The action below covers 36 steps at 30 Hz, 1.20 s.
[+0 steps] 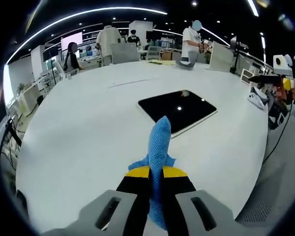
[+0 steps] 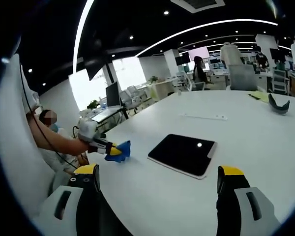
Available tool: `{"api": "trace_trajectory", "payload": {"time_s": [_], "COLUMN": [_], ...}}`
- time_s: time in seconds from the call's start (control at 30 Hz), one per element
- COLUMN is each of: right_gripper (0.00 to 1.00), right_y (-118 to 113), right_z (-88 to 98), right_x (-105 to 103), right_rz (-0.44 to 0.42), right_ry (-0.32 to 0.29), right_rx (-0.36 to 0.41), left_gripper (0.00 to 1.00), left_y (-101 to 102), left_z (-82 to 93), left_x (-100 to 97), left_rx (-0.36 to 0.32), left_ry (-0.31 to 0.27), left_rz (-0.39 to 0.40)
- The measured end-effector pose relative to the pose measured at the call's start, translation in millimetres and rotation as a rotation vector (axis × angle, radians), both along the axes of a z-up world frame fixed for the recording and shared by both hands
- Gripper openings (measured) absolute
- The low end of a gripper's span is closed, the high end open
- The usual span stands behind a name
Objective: Wipe the mirror surface with the cleaning cloth until all visible marks leave the cleaned area.
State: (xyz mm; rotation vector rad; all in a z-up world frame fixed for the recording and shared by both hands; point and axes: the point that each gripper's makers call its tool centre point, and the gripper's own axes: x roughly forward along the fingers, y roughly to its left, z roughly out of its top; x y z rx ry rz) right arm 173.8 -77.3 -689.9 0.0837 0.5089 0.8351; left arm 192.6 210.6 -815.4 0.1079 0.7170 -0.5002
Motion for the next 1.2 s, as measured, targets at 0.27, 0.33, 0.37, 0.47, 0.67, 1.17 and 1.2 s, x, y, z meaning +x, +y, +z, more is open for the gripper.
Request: {"api": "trace_trajectory", "payload": {"time_s": [0.27, 0.33, 0.37, 0.47, 0.67, 1.17, 1.2], "right_gripper": [1.0, 1.0, 1.0, 1.0, 1.0, 1.0, 1.0], "right_y": [-5, -7, -8, -9, -9, -9, -9], "right_z": [-1.9, -1.3, -0.7, -1.4, -3.7, -3.7, -3.7], "right_x": [-6, -7, -6, -7, -8, -8, -8], "right_rz": [-0.015, -0.025, -0.03, -0.038, -0.042, -0.044, -0.044], "right_ry": [0.011, 0.011, 0.01, 0.012, 0.019, 0.018, 0.019], "right_rx": [-0.017, -0.018, -0.017, -0.021, -0.025, -0.027, -0.027], "left_gripper": [0.04, 0.04, 0.04, 0.04, 0.04, 0.2, 0.22], "left_y": [3, 3, 3, 2, 3, 5, 6], "left_z": [-26.2, -30.1, -31.8, -31.6, -31.7, -30.2, -30.2], "left_x": [-7.8, -9.1, -9.4, -7.8, -7.8, -7.7, -7.6], "left_rx": [0.009, 0.002, 0.004, -0.003, 0.015, 0.082, 0.093], "left_ry": [0.049, 0.058, 0.06, 0.05, 0.042, 0.014, 0.008], "left_rz": [0.0, 0.001, 0.0, -0.003, -0.034, -0.118, -0.126]}}
